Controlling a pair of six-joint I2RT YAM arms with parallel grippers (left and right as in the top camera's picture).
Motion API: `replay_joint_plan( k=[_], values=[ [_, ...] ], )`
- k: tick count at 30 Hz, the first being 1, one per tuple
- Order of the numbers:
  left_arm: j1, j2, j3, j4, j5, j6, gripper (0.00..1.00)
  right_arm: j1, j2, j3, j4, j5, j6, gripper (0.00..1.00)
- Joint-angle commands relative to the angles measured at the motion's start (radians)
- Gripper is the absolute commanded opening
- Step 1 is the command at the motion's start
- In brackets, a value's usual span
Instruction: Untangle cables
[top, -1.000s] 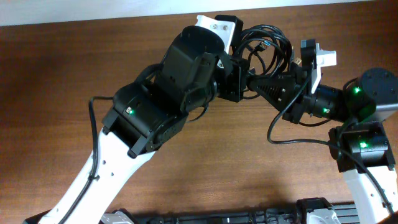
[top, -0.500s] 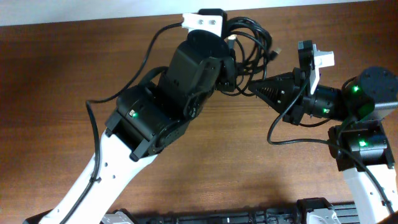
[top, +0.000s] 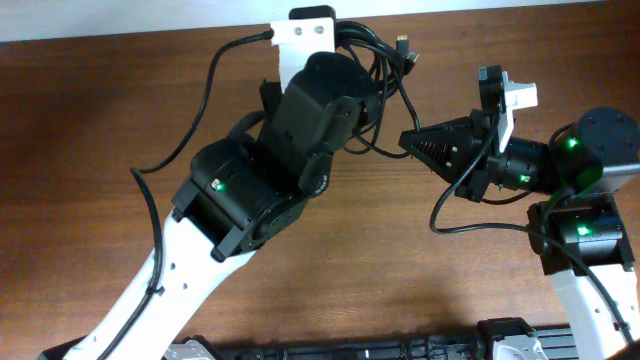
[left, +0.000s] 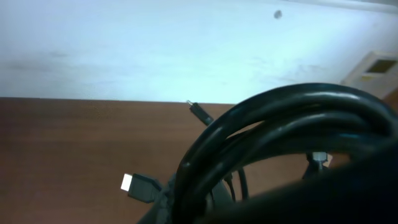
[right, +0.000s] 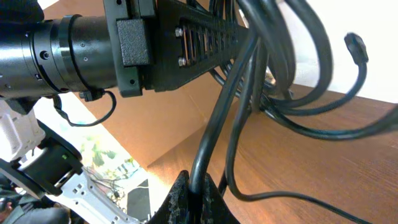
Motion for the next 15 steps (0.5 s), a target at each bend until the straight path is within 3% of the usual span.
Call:
replay_joint_plan(
  k=[1,9,15],
  values=[
    [0.026,-0.03,0.016,0.018,-0.209,-0.009,0.0,-0.001,-0.006,0.003,0.002,-0.071,-0.01,0.04],
    [0.026,-0.03,0.016,0.018,-0.217,-0.009,0.0,-0.001,-0.006,0.003,0.002,-0.074,-0.01,0.04],
    [0.026,-0.03,0.016,0.018,-0.417,-0.009,0.0,-0.001,-0.006,0.003,0.002,-0.074,-0.01,0.04]
  ],
)
